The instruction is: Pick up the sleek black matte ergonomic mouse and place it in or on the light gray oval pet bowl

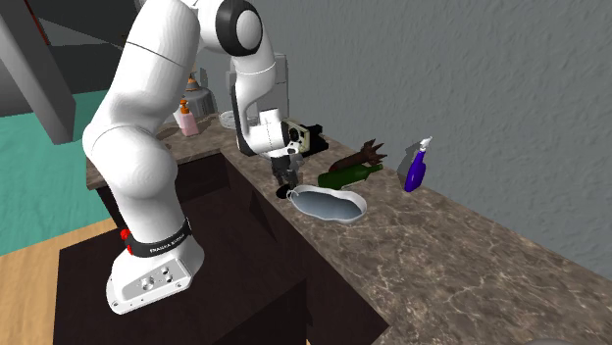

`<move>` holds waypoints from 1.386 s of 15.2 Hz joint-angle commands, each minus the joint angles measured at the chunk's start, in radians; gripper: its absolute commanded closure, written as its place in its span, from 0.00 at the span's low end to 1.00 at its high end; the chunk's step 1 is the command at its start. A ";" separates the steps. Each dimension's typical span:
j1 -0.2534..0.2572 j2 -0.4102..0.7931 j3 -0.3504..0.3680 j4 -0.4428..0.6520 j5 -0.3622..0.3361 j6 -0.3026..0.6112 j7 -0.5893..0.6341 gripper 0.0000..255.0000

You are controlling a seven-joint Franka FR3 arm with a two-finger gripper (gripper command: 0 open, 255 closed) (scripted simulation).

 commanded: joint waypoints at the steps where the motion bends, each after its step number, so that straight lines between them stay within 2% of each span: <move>1: 0.008 0.019 -0.011 0.008 -0.013 0.011 0.012 0.00; 8: 0.008 0.018 -0.011 0.008 -0.012 0.011 0.012 0.00; 9: 0.008 0.018 -0.011 0.008 -0.012 0.011 0.012 1.00; 18: 0.008 0.019 -0.012 0.008 -0.013 0.011 0.012 1.00; 21: -0.011 -0.024 0.012 -0.013 0.013 -0.011 -0.014 1.00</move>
